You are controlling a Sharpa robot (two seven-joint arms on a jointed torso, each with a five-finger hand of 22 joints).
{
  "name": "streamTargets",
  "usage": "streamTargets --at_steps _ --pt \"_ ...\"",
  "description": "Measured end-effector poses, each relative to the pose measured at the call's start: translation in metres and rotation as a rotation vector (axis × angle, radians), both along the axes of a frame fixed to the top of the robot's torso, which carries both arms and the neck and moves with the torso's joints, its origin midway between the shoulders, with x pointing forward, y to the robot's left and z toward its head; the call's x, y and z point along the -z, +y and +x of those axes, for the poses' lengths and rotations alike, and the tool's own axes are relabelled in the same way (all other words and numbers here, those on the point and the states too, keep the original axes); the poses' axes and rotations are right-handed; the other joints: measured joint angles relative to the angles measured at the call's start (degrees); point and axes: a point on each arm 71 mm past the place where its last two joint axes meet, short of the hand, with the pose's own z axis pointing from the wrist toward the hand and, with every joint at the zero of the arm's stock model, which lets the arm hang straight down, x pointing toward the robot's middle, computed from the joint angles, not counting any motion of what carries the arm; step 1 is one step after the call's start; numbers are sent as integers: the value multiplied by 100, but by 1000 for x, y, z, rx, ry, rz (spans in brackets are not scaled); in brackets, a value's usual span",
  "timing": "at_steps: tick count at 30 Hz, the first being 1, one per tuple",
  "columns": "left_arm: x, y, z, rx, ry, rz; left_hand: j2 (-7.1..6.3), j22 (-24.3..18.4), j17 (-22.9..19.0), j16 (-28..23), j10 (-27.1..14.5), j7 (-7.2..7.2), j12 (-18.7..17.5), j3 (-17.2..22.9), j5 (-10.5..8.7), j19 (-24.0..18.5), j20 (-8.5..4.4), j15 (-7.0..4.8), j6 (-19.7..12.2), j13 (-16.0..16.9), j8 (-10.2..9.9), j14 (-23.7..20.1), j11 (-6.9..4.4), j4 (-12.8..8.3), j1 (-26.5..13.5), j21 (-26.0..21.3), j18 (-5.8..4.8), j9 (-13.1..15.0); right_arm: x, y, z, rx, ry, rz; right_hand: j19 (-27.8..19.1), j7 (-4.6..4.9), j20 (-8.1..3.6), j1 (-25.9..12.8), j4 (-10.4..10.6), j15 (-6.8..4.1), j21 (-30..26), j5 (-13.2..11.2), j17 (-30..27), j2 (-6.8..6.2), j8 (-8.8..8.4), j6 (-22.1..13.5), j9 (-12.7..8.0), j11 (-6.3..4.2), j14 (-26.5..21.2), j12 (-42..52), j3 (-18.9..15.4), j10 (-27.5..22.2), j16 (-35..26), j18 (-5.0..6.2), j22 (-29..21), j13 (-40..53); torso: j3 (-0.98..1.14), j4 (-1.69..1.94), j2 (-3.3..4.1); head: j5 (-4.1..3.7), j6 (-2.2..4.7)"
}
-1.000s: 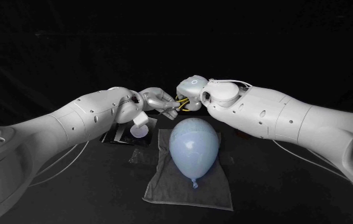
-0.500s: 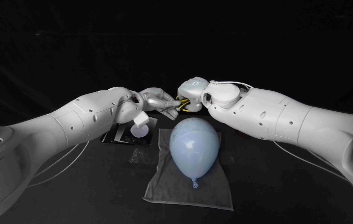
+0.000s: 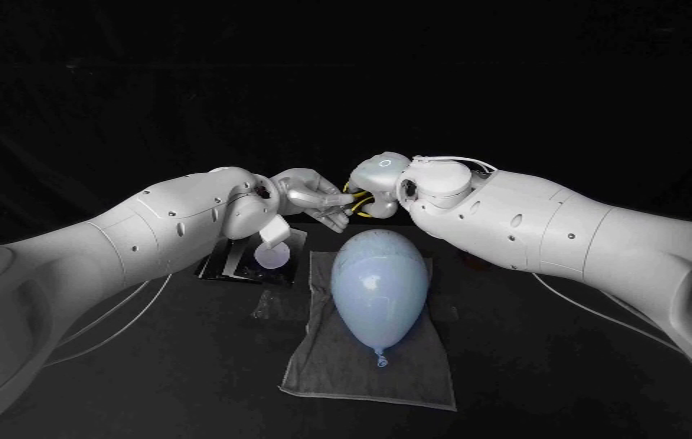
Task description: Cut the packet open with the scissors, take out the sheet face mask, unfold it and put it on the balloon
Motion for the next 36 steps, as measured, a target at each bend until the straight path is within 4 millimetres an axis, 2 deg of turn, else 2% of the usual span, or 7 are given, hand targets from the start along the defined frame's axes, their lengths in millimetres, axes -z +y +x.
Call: streamTargets --at_steps 3,9,13,16,23,31,36 --pt "-1 -3 -1 15 -4 8 4 0 0 0 1 0 0 0 -12 0 0 0 1 0 0 0 2 0 -3 0 -1 20 1 -2 1 6 21 4 0 14 0 -1 47 0 0 5 0 95 -11 -11 -14 21 0 12 65 177 0 0 0 9 -2 1 0 -1 -1" --pt "-1 -5 -2 31 -12 23 21 0 0 0 4 0 0 0 -24 0 0 2 1 0 5 1 5 0 -8 0 -1 50 4 -4 2 15 62 2 -1 36 0 -67 263 0 -1 3 -120 494 -95 -123 -68 46 0 -48 340 221 -64 0 -2 -19 -7 1 0 3 -2" --pt "-1 -7 -3 38 -17 32 21 -1 5 0 -3 0 0 0 -4 0 0 0 2 0 6 15 0 0 -6 0 -2 34 6 -5 3 23 93 -10 -1 55 0 -91 307 0 -1 2 -169 620 -103 -199 -76 61 0 -69 577 152 -89 0 -5 -15 -6 2 0 4 -6" --pt "-1 -7 -3 43 -21 40 28 -1 5 0 -3 1 0 0 -4 0 0 -23 2 0 7 3 0 0 3 0 -3 33 7 -5 3 26 107 -17 -2 125 1 -113 276 29 4 3 -217 642 60 26 3 204 25 82 640 295 -109 1 -5 19 -7 4 0 5 -3" --pt "-1 -8 -3 49 -28 48 26 -1 5 0 -3 1 0 0 -4 0 0 -25 3 0 7 1 1 0 16 0 -40 24 8 -6 4 20 121 -20 -11 202 9 -136 230 67 4 14 -338 665 351 419 171 339 25 399 687 431 -197 0 -3 86 -8 4 0 -1 -4" --pt "-3 -8 -3 55 -38 48 14 -1 4 0 0 -6 0 0 -4 0 0 -24 20 0 10 1 -3 0 29 0 -40 36 8 -7 4 18 114 3 3 84 -95 -146 226 -95 4 14 155 670 619 718 370 410 152 749 406 732 12 0 -1 315 -7 3 1 -1 7" --pt "-5 -6 -2 54 -45 46 13 -1 4 0 0 -38 0 0 -4 0 0 -24 19 0 10 1 -3 0 30 0 -41 35 8 -8 4 26 97 23 10 -77 -202 -340 231 -220 1 14 121 634 749 903 474 283 153 1146 55 933 12 0 0 628 -6 2 2 -1 8"
